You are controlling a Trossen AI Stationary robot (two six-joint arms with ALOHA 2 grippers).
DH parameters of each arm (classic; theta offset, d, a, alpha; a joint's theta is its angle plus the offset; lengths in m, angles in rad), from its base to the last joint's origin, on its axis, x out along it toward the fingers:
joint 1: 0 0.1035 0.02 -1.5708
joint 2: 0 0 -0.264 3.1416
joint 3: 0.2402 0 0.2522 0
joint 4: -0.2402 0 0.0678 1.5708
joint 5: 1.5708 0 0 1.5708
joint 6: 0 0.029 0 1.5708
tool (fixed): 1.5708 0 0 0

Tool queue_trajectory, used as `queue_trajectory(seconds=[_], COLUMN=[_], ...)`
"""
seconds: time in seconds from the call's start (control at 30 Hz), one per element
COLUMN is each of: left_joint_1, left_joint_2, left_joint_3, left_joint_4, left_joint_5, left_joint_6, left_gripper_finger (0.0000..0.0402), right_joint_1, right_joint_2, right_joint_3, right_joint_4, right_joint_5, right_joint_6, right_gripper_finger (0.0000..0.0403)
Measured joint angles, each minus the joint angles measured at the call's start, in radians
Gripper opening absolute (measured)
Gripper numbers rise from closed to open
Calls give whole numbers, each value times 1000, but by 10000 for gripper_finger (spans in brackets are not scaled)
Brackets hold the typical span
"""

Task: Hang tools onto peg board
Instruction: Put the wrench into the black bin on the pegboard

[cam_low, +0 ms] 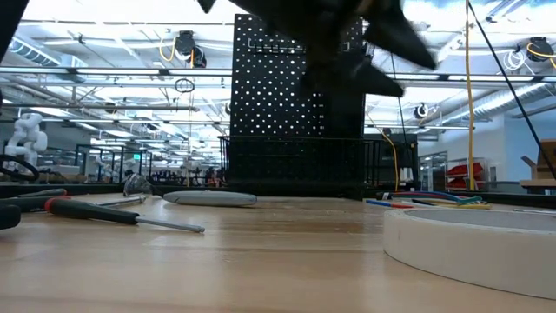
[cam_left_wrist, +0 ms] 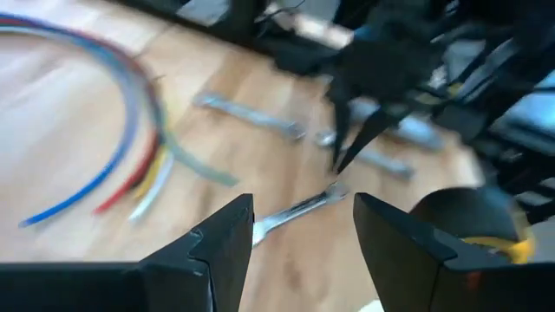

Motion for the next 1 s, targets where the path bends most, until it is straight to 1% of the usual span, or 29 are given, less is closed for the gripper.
queue_trajectory(seconds=[0.13, 0.2, 0.3, 0.37, 0.47, 0.57, 0.6, 0.63, 0.7, 0.77, 0.83, 0.9, 1.0], left_joint_1=[-18, -28, -43, -54, -64, -57, -49, -45, -42, -38, -17, 10, 42], left_joint_2=[-78, -131, -206, -248, -327, -411, -437, -461, -504, -534, -548, -556, -556], left_joint_3=[-50, -75, -121, -162, -236, -312, -338, -361, -391, -403, -404, -405, -405], left_joint_4=[-103, -137, -249, -354, -448, -551, -580, -600, -625, -691, -781, -871, -926], left_joint_5=[-71, -88, -108, -135, -162, -169, -169, -169, -165, -132, -99, -86, -43], left_joint_6=[19, 18, -14, -61, -158, -352, -411, -429, -423, -445, -526, -606, -600], left_gripper_finger=[203, 203, 203, 203, 203, 203, 203, 203, 203, 203, 203, 203, 203], right_joint_1=[-24, -40, -73, -102, -155, -225, -250, -273, -314, -359, -402, -441, -494], right_joint_2=[-22, -40, -70, -91, -116, -125, -126, -125, -126, -125, -125, -126, -124], right_joint_3=[8, 25, 69, 104, 147, 180, 189, 197, 210, 221, 233, 238, 238], right_joint_4=[-38, -82, -168, -205, -205, -180, -183, -181, -170, -151, -122, -78, -19], right_joint_5=[1, 3, 25, 63, 128, 137, 134, 133, 130, 106, 72, 38, 14], right_joint_6=[-3, -14, -62, -120, -239, -351, -375, -396, -439, -497, -551, -599, -669], right_gripper_finger=[10, 11, 5, 2, 3, 3, 3, 3, 3, 4, 5, 11, 30])
